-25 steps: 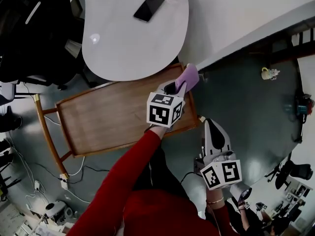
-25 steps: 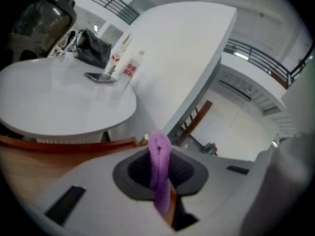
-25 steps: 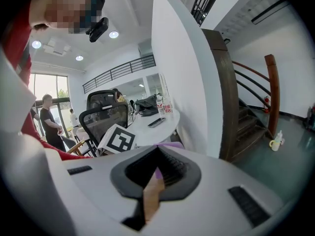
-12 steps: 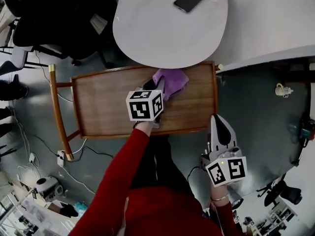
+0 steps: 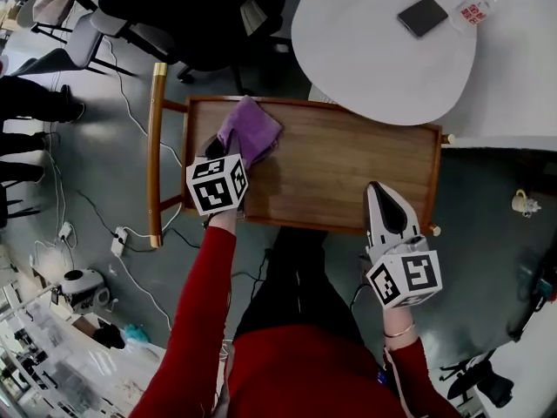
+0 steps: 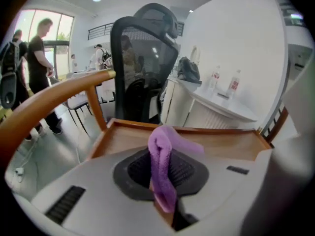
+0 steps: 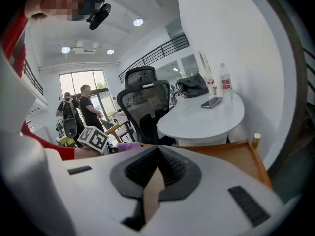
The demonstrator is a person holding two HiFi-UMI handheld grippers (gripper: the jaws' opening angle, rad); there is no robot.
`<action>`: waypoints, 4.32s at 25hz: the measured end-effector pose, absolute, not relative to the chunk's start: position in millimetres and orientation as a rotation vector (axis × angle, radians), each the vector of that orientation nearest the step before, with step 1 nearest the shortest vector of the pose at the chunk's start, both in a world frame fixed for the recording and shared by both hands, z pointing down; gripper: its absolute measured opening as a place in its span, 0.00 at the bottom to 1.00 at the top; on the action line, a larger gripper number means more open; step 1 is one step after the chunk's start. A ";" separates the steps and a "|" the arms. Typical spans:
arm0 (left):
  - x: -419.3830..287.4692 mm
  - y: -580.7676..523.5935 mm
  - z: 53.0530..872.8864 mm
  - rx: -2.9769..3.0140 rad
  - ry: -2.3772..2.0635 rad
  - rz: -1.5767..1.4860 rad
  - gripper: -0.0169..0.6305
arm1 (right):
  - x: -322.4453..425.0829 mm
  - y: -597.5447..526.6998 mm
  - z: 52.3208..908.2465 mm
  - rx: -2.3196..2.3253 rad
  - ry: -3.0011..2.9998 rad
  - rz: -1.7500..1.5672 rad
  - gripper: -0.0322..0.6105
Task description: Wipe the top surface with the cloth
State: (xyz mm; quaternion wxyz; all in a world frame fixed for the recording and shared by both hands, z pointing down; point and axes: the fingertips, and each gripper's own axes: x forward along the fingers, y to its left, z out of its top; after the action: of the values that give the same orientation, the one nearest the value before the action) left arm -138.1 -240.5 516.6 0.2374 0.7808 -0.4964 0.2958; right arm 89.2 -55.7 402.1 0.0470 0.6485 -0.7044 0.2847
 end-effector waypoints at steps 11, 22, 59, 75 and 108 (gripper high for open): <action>-170.2 -229.8 471.5 2.211 -1.497 0.885 0.10 | 79.3 -37.2 391.5 2.059 -2.092 0.854 0.07; 160.8 -31.5 426.1 2.456 -0.257 0.594 0.10 | 158.3 77.2 372.9 2.491 -1.684 0.847 0.07; -228.0 -181.7 460.0 2.160 -1.533 0.821 0.10 | 20.7 -32.6 391.5 1.895 -2.181 0.816 0.07; 175.6 63.0 438.8 2.409 -0.038 0.658 0.10 | 150.5 165.5 373.2 2.677 -1.407 0.861 0.07; -289.2 -108.2 513.7 1.937 -1.550 0.963 0.10 | 22.5 -24.1 395.5 1.790 -2.228 0.831 0.07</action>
State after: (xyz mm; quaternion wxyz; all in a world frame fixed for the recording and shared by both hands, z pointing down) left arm -289.2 -108.2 513.7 0.2377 0.7070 -0.5658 0.3515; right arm 22.5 -24.1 395.5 0.0825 0.5992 -0.7461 0.2783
